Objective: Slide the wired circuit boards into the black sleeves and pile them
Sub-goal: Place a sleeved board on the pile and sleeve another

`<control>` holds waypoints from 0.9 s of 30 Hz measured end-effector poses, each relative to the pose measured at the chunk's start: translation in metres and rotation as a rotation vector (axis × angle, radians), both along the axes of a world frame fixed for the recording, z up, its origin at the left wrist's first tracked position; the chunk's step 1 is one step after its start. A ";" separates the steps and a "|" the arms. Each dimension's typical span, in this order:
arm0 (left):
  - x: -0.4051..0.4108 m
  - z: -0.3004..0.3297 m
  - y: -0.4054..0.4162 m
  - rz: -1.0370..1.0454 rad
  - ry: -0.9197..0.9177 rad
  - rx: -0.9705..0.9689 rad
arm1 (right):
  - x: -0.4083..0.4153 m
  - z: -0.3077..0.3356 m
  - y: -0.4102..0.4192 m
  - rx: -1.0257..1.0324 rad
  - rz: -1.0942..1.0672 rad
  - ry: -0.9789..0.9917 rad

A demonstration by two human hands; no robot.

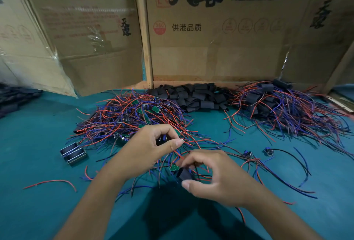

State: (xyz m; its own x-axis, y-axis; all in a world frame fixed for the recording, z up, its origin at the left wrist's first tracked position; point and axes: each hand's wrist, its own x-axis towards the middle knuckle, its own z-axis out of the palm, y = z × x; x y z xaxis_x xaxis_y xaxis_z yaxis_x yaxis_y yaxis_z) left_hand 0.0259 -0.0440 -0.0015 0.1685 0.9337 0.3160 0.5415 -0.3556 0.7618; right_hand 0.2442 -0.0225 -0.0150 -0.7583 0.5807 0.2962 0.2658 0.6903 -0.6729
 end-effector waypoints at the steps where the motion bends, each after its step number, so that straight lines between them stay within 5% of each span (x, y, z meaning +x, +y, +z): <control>1: -0.001 0.000 0.000 0.004 0.014 0.007 | 0.001 0.001 0.001 -0.020 -0.006 0.010; 13: -0.021 0.010 -0.008 -0.032 -0.028 -0.108 | 0.032 0.014 0.022 -0.471 0.110 0.147; 27: -0.035 0.014 -0.010 -0.056 -0.090 -0.043 | 0.041 0.013 0.030 -0.534 0.138 0.361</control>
State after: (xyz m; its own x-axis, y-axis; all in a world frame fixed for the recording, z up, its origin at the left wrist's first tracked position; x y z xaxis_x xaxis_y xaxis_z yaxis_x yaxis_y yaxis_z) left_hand -0.0086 -0.0537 0.0120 0.1934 0.9367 0.2919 0.4502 -0.3491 0.8219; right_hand 0.2850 0.0074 -0.0019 -0.7433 0.6230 0.2436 -0.1077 0.2480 -0.9627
